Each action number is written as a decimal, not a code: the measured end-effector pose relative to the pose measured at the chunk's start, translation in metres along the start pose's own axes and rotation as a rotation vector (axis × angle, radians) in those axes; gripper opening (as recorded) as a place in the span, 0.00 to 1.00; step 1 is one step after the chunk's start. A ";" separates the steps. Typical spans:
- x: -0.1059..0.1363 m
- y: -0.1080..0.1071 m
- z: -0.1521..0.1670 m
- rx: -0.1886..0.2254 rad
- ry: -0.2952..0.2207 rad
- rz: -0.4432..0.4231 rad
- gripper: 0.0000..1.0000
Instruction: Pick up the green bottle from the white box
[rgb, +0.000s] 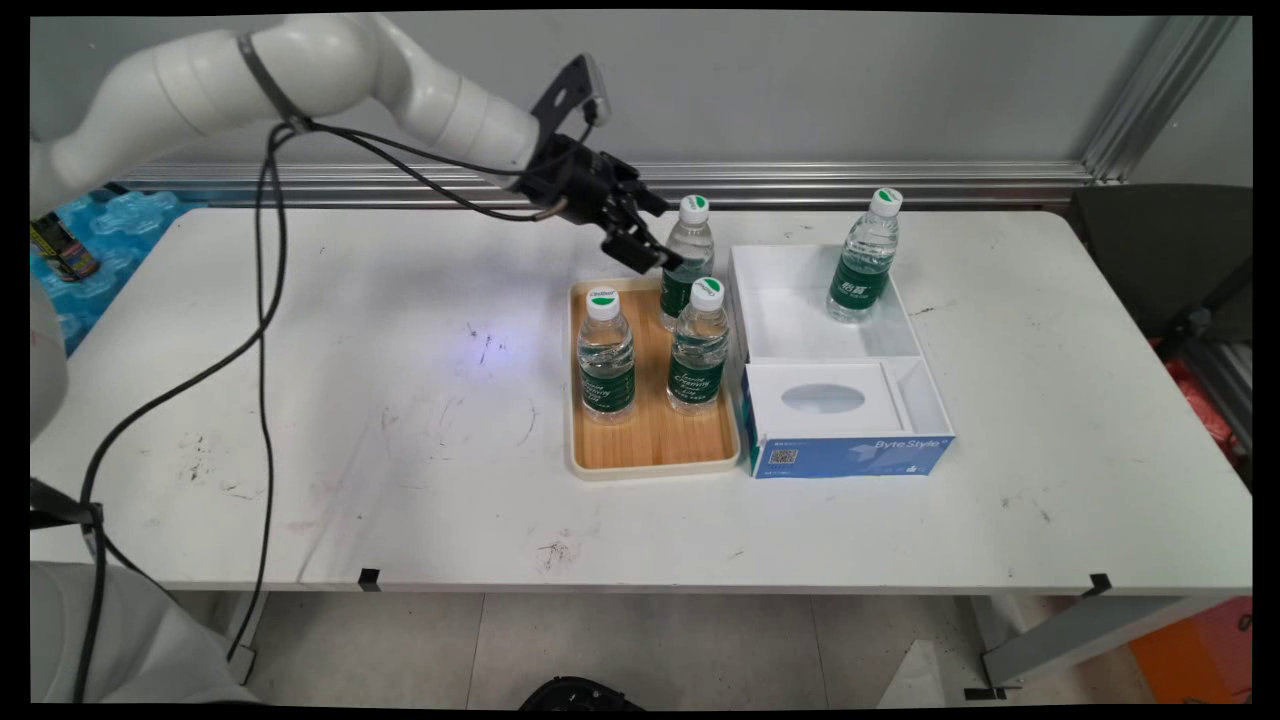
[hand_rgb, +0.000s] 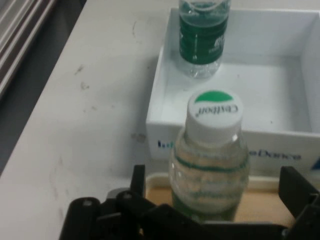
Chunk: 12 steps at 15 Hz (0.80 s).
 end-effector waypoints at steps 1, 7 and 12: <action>-0.001 0.001 -0.007 0.000 -0.014 -0.003 1.00; -0.004 0.007 -0.047 -0.007 -0.094 -0.017 1.00; 0.011 0.004 -0.070 -0.027 -0.123 0.001 1.00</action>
